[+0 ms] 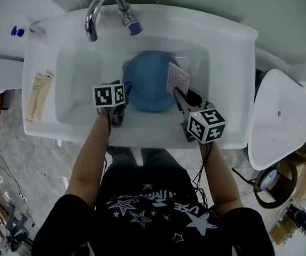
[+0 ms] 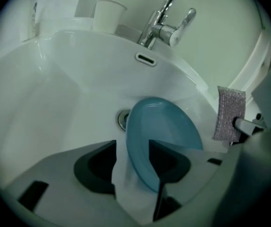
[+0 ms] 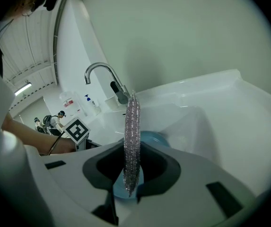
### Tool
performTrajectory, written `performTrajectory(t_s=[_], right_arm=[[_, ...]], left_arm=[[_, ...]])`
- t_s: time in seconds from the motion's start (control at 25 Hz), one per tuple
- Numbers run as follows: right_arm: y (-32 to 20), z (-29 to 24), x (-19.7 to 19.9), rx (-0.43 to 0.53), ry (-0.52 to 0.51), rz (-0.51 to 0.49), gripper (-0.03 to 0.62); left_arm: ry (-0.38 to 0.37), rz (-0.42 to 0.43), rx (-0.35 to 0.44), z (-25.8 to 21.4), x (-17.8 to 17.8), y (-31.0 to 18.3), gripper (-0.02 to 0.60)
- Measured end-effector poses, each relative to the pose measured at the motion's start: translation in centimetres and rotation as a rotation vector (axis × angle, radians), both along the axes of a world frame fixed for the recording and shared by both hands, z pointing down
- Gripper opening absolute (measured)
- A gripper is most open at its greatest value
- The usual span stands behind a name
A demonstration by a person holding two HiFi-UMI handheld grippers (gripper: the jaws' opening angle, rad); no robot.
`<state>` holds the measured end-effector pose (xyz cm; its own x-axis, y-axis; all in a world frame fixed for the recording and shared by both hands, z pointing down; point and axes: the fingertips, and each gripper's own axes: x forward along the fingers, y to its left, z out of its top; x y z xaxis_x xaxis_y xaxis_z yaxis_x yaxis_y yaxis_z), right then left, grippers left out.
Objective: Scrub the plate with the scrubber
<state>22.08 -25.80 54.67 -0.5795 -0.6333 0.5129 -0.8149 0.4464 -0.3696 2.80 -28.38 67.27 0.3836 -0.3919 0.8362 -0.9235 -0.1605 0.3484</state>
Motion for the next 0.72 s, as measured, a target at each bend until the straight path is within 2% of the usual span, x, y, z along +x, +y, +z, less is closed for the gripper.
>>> performTrajectory(t_s=[0.2,0.36,0.52,0.6,0.64,0.72], right_arm=[[0.3,0.5,-0.2,-0.016,-0.012,-0.009,0.083],[0.1,0.8,-0.2,-0.023,-0.015,-0.01,0.083],[0.0,0.9,-0.2,-0.022,-0.019,-0.01,0.083],[0.1,0.9,-0.1,-0.023,-0.02,-0.011,0.083],[0.1,1.0,0.0,-0.023,-0.02,-0.011,0.083],[0.2,1.0,0.3,-0.024,-0.017,-0.008,0.083]], left_arm=[[0.035,-0.024,-0.063,1.7,0.3,0.3,0.198],[0.017,-0.029,-0.092,2.5,0.5,0.3,0.192],[-0.036,-0.043,-0.092,2.7,-0.2,0.2,0.124],[-0.058,-0.042,-0.096,2.7,-0.1,0.2,0.123],[-0.064,-0.037,-0.1,2.7,0.1,0.3,0.122],[-0.056,-0.037,-0.116,2.8,0.8,0.4,0.081]])
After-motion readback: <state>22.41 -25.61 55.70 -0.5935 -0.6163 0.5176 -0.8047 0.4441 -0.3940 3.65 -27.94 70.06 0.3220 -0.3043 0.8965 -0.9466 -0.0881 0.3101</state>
